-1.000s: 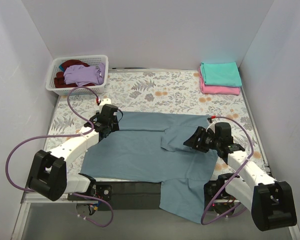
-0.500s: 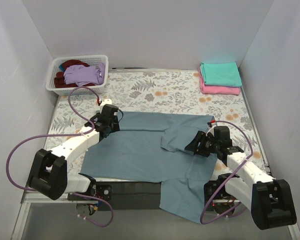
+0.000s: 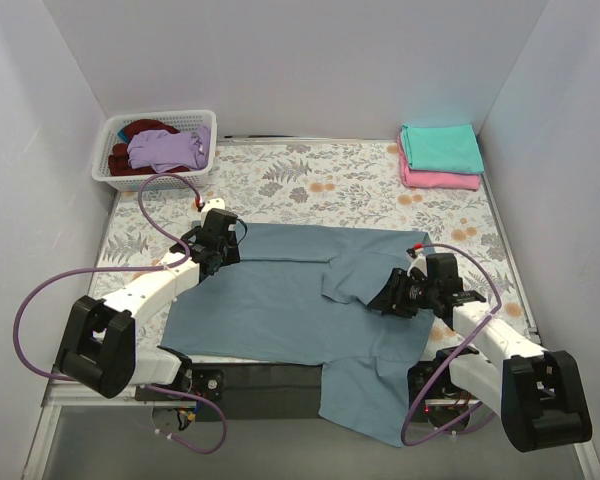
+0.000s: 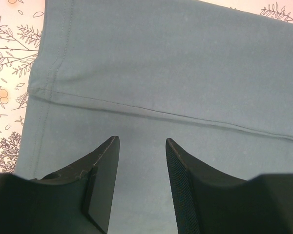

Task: Fold and stack the t-shirts
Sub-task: Fold the tshirt

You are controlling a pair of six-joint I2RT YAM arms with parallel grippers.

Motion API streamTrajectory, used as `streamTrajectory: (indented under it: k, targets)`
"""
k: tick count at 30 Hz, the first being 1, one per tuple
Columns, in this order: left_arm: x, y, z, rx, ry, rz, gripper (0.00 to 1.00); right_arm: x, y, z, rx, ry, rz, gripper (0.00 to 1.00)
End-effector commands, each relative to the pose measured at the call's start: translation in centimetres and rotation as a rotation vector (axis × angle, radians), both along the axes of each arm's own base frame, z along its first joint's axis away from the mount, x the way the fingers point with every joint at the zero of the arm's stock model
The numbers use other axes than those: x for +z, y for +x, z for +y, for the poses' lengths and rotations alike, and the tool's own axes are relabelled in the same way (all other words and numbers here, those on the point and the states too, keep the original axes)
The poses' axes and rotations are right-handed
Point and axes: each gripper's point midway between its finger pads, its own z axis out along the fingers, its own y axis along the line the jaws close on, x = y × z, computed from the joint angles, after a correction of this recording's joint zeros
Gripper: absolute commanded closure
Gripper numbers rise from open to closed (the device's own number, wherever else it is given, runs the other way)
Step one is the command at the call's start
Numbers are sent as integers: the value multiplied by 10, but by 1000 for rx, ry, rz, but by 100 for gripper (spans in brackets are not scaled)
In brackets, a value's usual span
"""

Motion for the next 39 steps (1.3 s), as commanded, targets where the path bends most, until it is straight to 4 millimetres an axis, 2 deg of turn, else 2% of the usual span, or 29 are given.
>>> streamTrajectory:
  k: [1, 7, 11, 15, 20, 23, 25, 28, 30, 31, 32, 34, 35, 37, 39]
  targets:
    - [13, 10, -4, -9, -17, -34, 58, 22, -2, 10, 65, 61, -27, 51]
    - [14, 10, -4, -8, -17, -36, 58, 61, 14, 16, 60, 108, -92, 55]
    - [14, 10, -4, -7, -17, -35, 59, 78, 27, 8, -20, 66, -130, 54]
    - [13, 9, -4, -8, -15, -33, 58, 75, 29, -12, -90, -48, -127, 54]
    - [13, 10, -6, -12, -22, -31, 58, 63, 13, -31, -77, -183, -73, 54]
    - [13, 10, -6, -14, -21, -29, 58, 61, 8, -36, -60, -225, -77, 55]
    - [13, 10, -6, -14, -23, -29, 58, 66, 10, -35, -36, -239, -106, 57]
    - [12, 10, -6, -14, -23, -27, 58, 78, 15, -19, 68, -256, -167, 59]
    - [12, 11, -7, -14, -22, -26, 58, 78, 12, 3, 174, -302, -193, 59]
    - [12, 11, -7, -14, -24, -24, 58, 80, 21, 8, 187, -361, -214, 59]
    - [11, 10, -6, -11, -19, -23, 59, 80, 13, 26, 268, -380, -235, 58]
    - [11, 10, -4, -6, -13, -24, 58, 77, 20, 42, 308, -442, -258, 58]
    - [12, 11, -2, 8, -5, -30, 58, 74, 14, 54, 361, -463, -274, 57]
    - [12, 10, 1, 22, 4, -31, 58, 79, 20, 68, 386, -510, -324, 57]
    - [14, 11, 2, 31, 4, -37, 58, 72, 19, 83, 445, -578, -352, 56]
